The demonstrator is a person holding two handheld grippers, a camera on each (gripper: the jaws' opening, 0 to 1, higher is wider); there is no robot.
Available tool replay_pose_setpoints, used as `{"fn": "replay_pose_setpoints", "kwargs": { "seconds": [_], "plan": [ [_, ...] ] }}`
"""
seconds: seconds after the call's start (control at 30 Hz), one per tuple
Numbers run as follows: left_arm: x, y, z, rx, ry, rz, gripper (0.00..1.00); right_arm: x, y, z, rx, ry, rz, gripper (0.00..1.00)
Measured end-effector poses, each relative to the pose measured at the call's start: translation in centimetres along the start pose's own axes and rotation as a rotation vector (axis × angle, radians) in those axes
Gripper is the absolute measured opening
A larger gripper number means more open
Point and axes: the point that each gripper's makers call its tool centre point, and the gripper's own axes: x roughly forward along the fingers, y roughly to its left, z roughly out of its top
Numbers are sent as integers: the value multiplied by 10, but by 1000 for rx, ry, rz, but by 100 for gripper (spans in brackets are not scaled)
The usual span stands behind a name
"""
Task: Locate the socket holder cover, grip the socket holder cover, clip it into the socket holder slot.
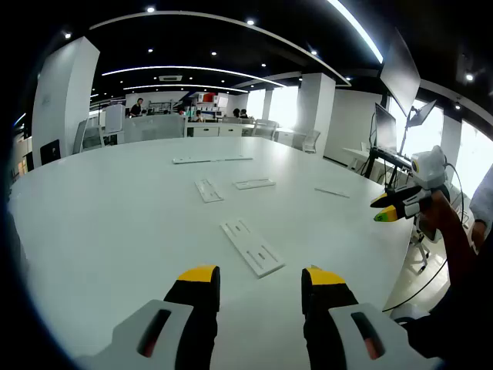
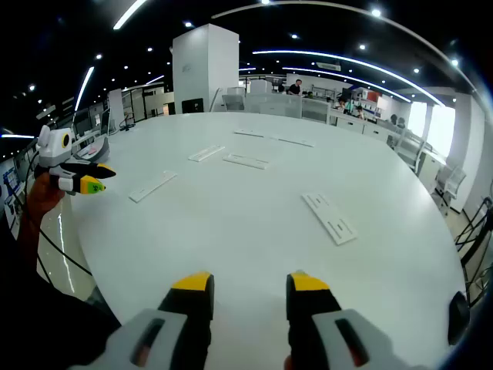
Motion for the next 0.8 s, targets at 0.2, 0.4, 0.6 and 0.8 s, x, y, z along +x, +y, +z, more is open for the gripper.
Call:
{"fn": "replay_pose_setpoints", "kwargs": {
  "seconds": [0.2, 0.4, 0.6, 0.8],
  "plan": [
    [-3, 2, 0, 6, -6, 19, 43, 1, 2, -4, 10, 8, 10, 39],
    [-4, 3, 2, 3, -11, 28, 43, 0, 3, -1, 15, -5, 28, 39],
    [-4, 1, 1, 3, -5, 26, 42, 0, 1, 0, 15, -3, 30, 39],
    [-3, 3, 0, 1, -1, 29, 42, 1, 0, -3, 16, 10, 31, 39]
  ]
}}
